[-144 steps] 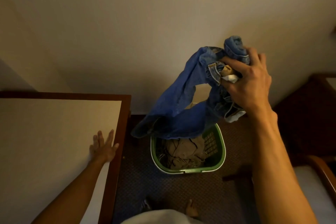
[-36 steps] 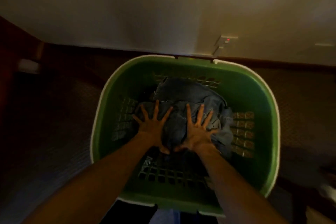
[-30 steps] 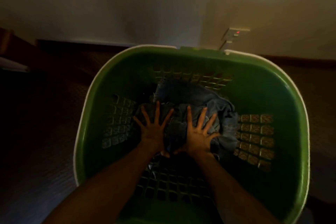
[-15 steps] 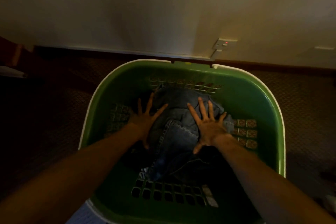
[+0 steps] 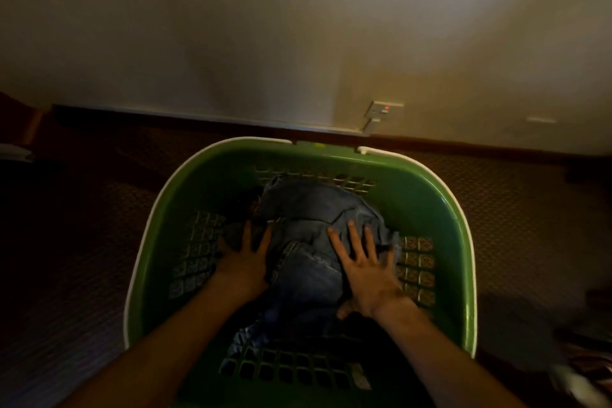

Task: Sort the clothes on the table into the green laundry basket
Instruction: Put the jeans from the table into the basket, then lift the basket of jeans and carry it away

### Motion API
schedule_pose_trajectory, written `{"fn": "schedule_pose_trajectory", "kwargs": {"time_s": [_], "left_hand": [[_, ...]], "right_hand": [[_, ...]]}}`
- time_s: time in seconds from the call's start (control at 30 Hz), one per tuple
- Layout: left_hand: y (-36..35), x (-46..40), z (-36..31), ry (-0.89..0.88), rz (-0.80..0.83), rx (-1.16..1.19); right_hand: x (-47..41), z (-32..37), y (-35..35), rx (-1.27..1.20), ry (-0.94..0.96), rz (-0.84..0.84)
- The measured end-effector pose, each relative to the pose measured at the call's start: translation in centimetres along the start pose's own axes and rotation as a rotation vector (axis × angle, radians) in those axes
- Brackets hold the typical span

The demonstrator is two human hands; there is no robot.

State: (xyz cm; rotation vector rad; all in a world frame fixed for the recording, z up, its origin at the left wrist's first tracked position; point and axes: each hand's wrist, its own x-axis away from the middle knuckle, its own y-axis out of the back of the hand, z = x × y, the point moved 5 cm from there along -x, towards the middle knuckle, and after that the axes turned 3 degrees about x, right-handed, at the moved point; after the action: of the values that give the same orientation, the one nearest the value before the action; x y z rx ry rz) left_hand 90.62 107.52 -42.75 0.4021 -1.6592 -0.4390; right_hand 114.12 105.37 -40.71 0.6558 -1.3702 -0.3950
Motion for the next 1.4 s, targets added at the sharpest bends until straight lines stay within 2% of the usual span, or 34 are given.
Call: {"fn": "schedule_pose_trajectory", "kwargs": {"time_s": [0.07,0.13,0.3,0.4,0.53,0.63,0.7,0.73,0.8,0.83,0.87,0.9,0.93,1.0,1.03,1.1,1.2,1.27,1.4], "left_hand": [[-1.5,1.2,0.5,-0.024,0.117,0.043],[-3.0,1.4,0.8,-0.018,0.16,0.06],[-4.8,-1.4,1.2,-0.011,-0.019,0.113],[-5.8,-3.6,0.9,0.003,-0.067,0.106],[-5.4,-2.9,1.1,-0.056,-0.024,0.155],[-1.9,-0.3,0.8,-0.172,-0.012,0.223],[1.8,3.5,1.0,-0.242,-0.177,0.43],[3.4,5.9,1.5,-0.263,-0.332,0.517],[6.8,11.3,3.1,-0.266,-0.767,0.55],[7.8,13.5,4.1,-0.201,-0.936,0.539],[8.5,15.0,5.2,-0.096,-1.027,0.519],[8.7,15.6,6.3,0.038,-1.021,0.528],[8.4,15.4,7.4,0.159,-0.936,0.584],[7.6,14.1,9.1,0.321,-0.687,0.834],[7.2,13.3,9.6,0.366,-0.586,0.963],[7.2,12.8,9.8,0.431,-0.488,1.078],[7.1,13.0,9.8,0.452,-0.437,1.169],[5.9,13.9,10.2,0.481,-0.402,1.145],[5.0,16.7,10.0,0.432,-0.388,1.168]], "right_hand": [[1.8,-0.4,-1.2,-0.037,0.013,0.062],[2.0,-0.7,-3.1,-0.072,-0.033,0.094],[-1.9,1.4,-5.9,0.003,-0.192,0.04],[-3.1,1.3,-7.1,0.025,-0.275,-0.019],[-2.4,0.7,-6.7,0.023,-0.192,0.051],[0.0,0.0,-3.7,-0.06,-0.117,0.086],[2.8,-0.4,-0.2,-0.196,-0.08,-0.037],[4.5,-0.8,1.6,-0.273,-0.074,-0.182],[8.6,-2.1,5.2,-0.378,-0.135,-0.59],[10.7,-3.2,6.4,-0.407,-0.21,-0.789],[12.7,-4.4,7.3,-0.446,-0.326,-0.928],[14.0,-5.7,7.8,-0.52,-0.461,-0.978],[14.7,-7.0,8.0,-0.635,-0.594,-0.942],[14.5,-8.9,7.5,-0.973,-0.782,-0.719],[13.7,-9.3,7.1,-1.127,-0.815,-0.586],[12.9,-9.2,7.1,-1.263,-0.804,-0.412],[13.5,-8.8,7.2,-1.289,-0.747,-0.382],[14.8,-8.4,5.6,-1.277,-0.741,-0.347],[18.7,-7.4,2.9,-1.387,-0.726,-0.29]]}}
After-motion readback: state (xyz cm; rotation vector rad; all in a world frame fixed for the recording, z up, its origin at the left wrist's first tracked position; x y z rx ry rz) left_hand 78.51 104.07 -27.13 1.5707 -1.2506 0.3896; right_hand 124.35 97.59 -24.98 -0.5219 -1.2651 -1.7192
